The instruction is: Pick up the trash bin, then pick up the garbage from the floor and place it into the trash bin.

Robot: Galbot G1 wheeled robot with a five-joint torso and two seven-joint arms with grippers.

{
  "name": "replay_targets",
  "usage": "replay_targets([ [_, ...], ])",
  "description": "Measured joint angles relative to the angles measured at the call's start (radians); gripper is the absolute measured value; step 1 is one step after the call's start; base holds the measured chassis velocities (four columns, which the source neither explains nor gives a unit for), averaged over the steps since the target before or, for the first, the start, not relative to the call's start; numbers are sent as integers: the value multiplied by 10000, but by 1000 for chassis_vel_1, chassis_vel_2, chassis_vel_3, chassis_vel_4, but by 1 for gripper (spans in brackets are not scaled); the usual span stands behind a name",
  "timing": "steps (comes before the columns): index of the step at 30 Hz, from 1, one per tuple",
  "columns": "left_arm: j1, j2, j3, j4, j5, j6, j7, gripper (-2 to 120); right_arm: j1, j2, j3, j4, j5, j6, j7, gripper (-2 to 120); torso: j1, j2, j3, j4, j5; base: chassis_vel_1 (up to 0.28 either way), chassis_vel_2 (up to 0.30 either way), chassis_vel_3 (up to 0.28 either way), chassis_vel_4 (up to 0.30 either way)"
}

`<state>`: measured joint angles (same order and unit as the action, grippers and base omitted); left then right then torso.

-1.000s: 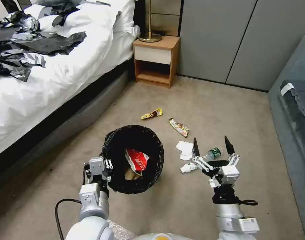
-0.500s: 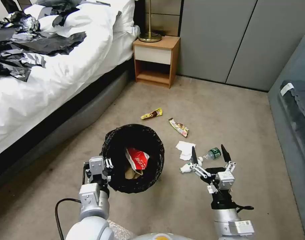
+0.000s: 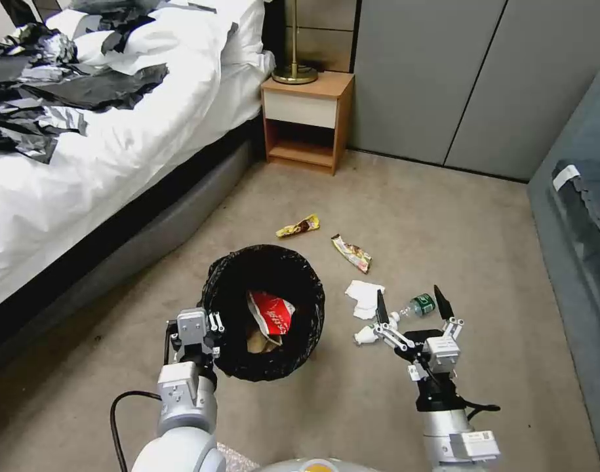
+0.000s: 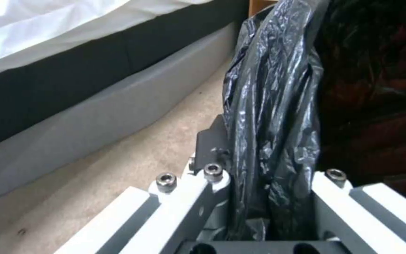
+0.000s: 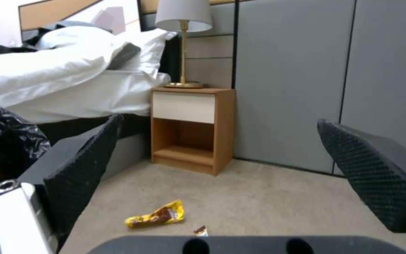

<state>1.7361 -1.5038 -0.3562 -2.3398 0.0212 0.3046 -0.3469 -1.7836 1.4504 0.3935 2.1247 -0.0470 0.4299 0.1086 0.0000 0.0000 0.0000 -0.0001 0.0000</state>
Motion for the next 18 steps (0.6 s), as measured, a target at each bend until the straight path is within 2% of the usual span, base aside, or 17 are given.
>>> replay_targets([
  [12,-63,-23,-15,131,-2,0,0,1,122,-15,66,-211,-21,-33,109,100,2,0,1,0,-2,-219,223,214,-222],
  [18,-66,-52,3,147,4,-2,2,1,219,-1,50,-278,70,104,142,100,3,0,3,2,0,-145,136,112,-120],
])
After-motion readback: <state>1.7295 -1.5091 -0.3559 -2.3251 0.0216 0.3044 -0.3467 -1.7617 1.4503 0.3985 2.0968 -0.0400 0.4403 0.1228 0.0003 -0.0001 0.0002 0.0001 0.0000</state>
